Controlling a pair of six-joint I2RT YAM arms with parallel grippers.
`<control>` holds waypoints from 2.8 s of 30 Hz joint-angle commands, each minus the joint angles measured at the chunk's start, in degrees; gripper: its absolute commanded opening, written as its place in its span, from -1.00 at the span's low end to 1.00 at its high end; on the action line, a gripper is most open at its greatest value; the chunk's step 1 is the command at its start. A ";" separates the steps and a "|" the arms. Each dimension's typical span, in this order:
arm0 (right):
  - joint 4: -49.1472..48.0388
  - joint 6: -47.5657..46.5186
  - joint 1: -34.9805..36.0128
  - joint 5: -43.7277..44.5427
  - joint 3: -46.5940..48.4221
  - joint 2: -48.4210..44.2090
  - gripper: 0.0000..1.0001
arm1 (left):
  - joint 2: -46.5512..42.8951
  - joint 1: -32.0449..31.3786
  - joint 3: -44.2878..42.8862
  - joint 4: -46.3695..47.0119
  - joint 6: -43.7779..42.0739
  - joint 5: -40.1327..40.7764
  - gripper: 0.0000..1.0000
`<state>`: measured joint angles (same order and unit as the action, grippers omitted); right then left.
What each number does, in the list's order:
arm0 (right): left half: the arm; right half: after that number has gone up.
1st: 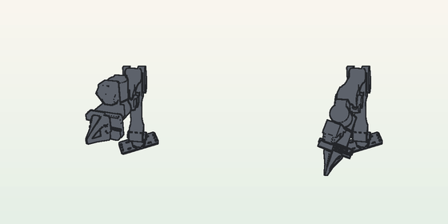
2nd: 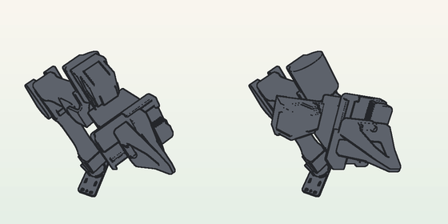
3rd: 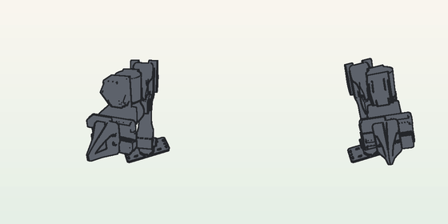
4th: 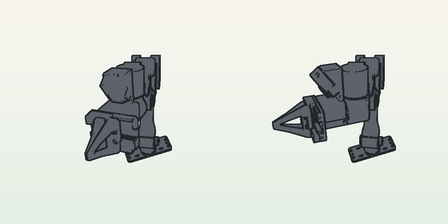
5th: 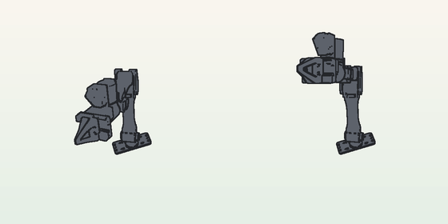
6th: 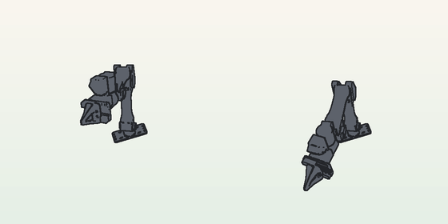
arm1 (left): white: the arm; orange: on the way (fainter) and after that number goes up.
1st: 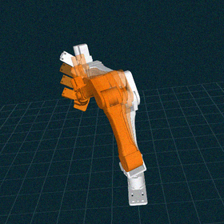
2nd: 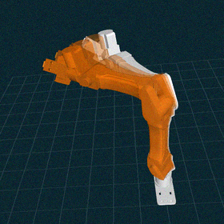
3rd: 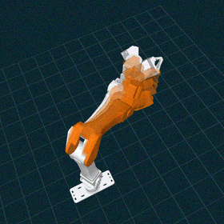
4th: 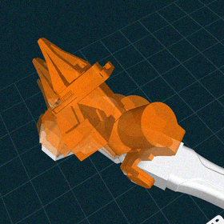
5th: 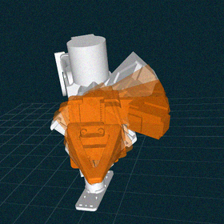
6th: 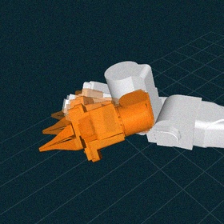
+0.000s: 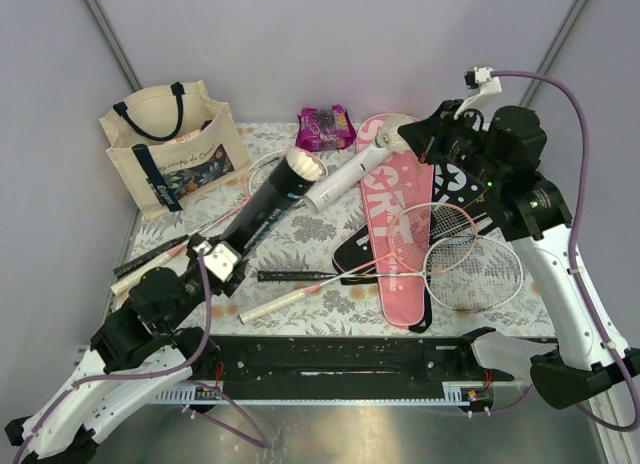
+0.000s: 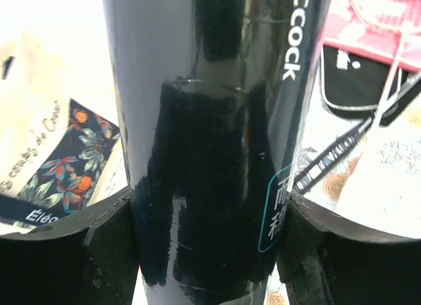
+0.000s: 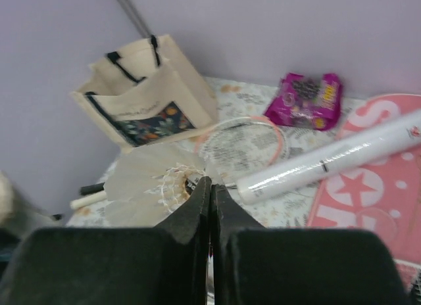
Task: Pack up the badminton gear
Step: Pick up the shuttlecock at the center of the board, then place the shuttlecock at the shuttle tube.
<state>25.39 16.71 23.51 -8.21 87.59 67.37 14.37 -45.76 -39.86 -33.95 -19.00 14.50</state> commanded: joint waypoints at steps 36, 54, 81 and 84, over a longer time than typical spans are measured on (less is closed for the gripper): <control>-13.28 18.29 0.31 -43.05 -16.40 -2.16 -1.00 | 12.08 -0.03 6.46 17.78 -10.00 -15.82 -0.18; -5.35 10.98 9.10 -29.50 -15.96 2.32 -1.00 | 12.17 -0.12 6.72 19.45 -8.33 -16.35 -0.17; 1.96 13.70 1.19 -19.39 -7.69 -3.47 0.24 | 7.60 -0.12 11.64 22.27 -8.51 -12.13 -0.14; -0.51 15.11 1.01 -14.93 -10.68 -4.79 0.22 | 6.73 -0.12 11.82 22.96 -7.72 -10.73 -0.14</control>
<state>31.11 28.80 24.99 -27.97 79.96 64.86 22.59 -45.69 -27.53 -18.39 -27.22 2.31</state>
